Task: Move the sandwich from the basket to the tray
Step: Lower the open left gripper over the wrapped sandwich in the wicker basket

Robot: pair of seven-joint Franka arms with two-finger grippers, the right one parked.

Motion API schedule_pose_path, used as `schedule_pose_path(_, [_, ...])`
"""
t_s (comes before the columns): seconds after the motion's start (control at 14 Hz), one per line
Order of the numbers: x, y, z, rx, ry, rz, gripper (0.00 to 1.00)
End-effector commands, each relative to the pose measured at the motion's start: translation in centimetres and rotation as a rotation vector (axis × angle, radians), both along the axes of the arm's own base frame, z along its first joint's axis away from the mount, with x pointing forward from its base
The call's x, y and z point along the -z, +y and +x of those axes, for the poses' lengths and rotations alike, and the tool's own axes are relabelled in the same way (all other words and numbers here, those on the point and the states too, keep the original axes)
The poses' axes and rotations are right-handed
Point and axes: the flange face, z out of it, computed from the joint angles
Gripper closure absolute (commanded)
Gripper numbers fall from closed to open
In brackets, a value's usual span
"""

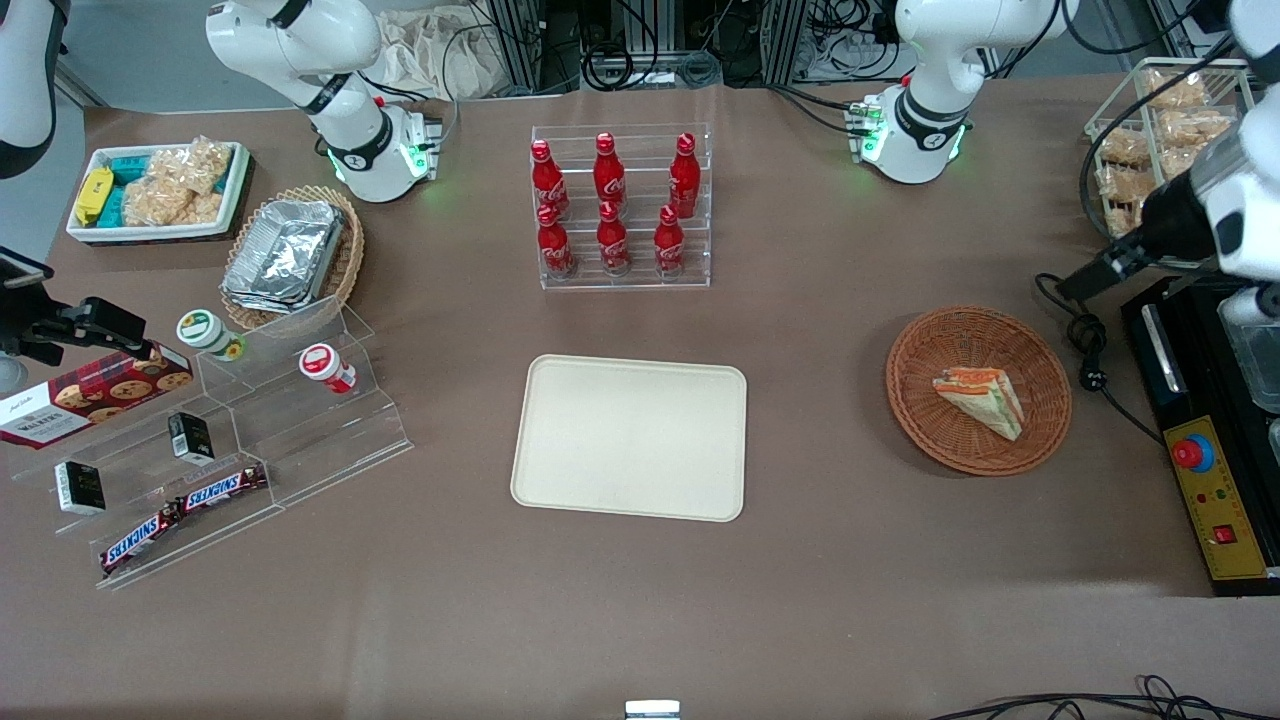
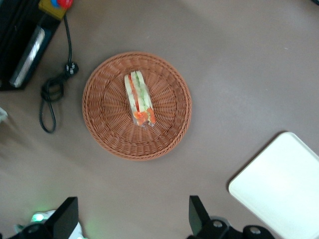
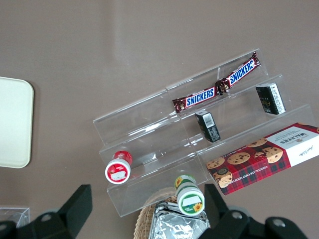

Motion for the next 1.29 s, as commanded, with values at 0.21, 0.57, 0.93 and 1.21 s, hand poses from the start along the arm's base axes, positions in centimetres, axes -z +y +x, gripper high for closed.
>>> schedule_pose_path(0.21, [13.1, 0.0, -1.1, -0.198, 0.051, 0.018, 0.0])
schedule_pose_path(0.57, [23.5, 0.9, -0.5, -0.309, 0.078, 0.044, 0.0])
schedule_pose_path(0.93, [30.1, 3.1, -0.2, -0.352, 0.096, 0.071, 0.0])
schedule_pose_path(1.21, [33.5, 3.1, -0.2, -0.39, 0.088, 0.072, 0.0])
